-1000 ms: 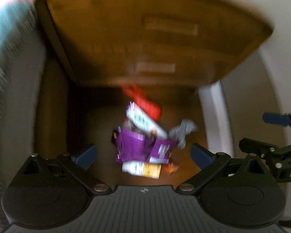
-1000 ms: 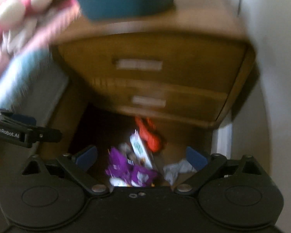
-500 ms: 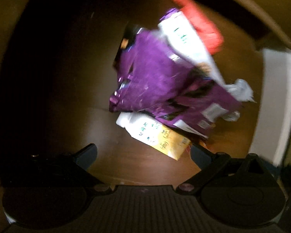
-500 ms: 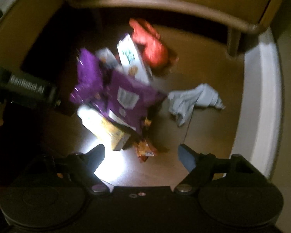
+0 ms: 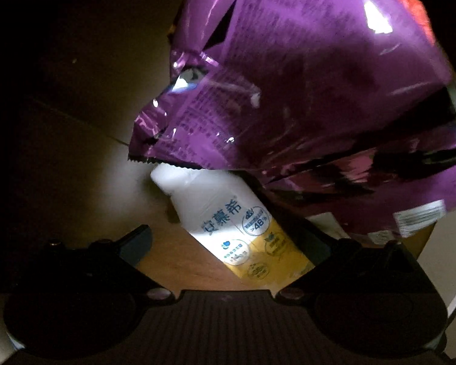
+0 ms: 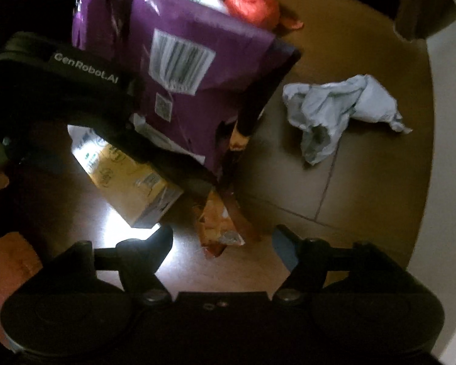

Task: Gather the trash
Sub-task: 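Grasp the white-yellow drink bottle with left tool while right tool grasps the orange wrapper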

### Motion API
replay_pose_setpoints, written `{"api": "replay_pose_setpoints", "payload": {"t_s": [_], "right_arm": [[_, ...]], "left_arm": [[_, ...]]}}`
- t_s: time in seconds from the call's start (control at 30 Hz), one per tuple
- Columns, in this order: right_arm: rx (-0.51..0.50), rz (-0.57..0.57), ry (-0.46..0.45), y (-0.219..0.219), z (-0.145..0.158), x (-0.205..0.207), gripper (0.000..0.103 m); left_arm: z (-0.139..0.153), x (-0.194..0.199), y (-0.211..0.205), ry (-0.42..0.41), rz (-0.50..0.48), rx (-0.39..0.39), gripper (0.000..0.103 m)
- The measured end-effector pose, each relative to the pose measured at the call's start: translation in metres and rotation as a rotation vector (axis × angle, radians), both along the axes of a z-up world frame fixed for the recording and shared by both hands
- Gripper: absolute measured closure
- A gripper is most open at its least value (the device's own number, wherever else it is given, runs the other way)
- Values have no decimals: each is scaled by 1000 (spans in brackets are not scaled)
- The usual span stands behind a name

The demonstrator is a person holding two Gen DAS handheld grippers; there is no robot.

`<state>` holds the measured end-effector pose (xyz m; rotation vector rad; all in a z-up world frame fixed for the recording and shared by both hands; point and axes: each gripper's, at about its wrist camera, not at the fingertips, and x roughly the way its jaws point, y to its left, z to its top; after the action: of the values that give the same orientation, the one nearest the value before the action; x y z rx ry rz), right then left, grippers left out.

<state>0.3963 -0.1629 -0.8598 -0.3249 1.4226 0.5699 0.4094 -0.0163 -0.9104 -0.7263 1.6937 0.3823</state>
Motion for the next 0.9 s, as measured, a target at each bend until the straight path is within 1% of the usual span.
{"api": "replay_pose_setpoints", "payload": {"t_s": [0.07,0.1,0.17,0.2,0.27,0.3,0.33,0.37,0.43,0.5,0.6,0.7,0.8,0.87,0.9], "right_arm": [[-9,14,-1,4,-7,-2,36],[-11,22,0,5,-10,-3,40],[-13,30,-5,8,-14,-4,47],[-15,30,-8,9,-14,-5,52],[-13,28,-26,10,-13,-5,55],[-8,23,-26,10,-12,-6,58],[-2,20,-28,9,-10,-7,62],[-2,22,-33,9,-9,-8,63],[-3,23,-34,8,-4,-9,66],[10,20,-33,8,4,-12,67],[11,25,-24,6,20,-17,69],[12,20,-10,-1,46,-22,69],[17,10,-14,-7,79,-29,69],[21,-12,-18,-7,103,-34,69],[26,-30,-22,-9,120,-34,69]], "left_arm": [[-5,-3,0,-3,15,-18,1],[-7,-3,0,-10,6,-22,3],[-10,-6,0,-8,4,-30,15],[-10,-6,-1,-5,7,-37,19],[-10,-10,-1,-1,12,-52,38],[-9,-11,0,1,14,-58,44],[-7,-13,-1,2,12,-63,54],[-5,-14,-2,6,4,-58,57],[1,-17,-4,3,-13,-49,58],[8,-21,-4,6,-34,-46,60],[26,-25,-7,8,-66,-47,61],[53,-29,-7,3,-100,-40,61],[87,-32,-5,0,-118,-39,61],[118,-34,-3,-15,-131,-39,61],[132,-35,-1,-21,-138,-40,61]]}}
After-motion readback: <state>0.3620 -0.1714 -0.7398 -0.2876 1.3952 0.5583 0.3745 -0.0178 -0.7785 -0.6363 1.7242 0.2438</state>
